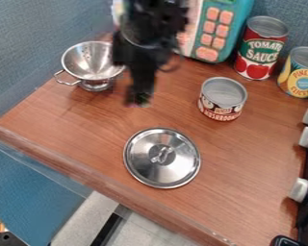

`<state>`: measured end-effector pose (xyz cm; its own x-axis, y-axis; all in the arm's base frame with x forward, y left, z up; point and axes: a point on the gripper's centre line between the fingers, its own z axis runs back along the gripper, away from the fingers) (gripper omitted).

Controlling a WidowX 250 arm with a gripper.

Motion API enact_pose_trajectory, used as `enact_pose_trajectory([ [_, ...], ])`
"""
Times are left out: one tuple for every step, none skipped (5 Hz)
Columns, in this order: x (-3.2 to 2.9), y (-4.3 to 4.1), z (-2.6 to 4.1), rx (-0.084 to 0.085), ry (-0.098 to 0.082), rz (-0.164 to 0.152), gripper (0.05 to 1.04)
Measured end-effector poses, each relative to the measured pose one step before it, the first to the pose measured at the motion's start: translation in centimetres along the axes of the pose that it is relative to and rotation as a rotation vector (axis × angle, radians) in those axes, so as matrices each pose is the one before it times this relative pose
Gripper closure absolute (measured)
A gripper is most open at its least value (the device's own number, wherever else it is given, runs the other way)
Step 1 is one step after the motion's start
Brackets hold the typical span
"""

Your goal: Take the cover of the silver pot and put it on the silver pot

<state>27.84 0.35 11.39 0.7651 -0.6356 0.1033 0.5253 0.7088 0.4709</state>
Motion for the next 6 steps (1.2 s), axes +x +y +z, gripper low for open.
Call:
enact_pose_trajectory([
  [1.244, -4.003, 1.631, -0.0709, 0.0059, 0.0948, 0.082],
  [0.358, -1.882, -1.082, -0.0738, 0.0444, 0.0538, 0.082],
  [-0.075, -0.720, -1.393, -0.0751, 0.0492, 0.0306, 0.082],
  [-0.231, 0.814, -1.113, -0.0430, 0.0164, 0.0490, 0.082],
  [-0.328, 0.514, -1.630, -0.0196, 0.0392, -0.0304, 0.082],
  [0.294, 0.096, -1.036, 0.0063, 0.0078, -0.0240, 0.114],
])
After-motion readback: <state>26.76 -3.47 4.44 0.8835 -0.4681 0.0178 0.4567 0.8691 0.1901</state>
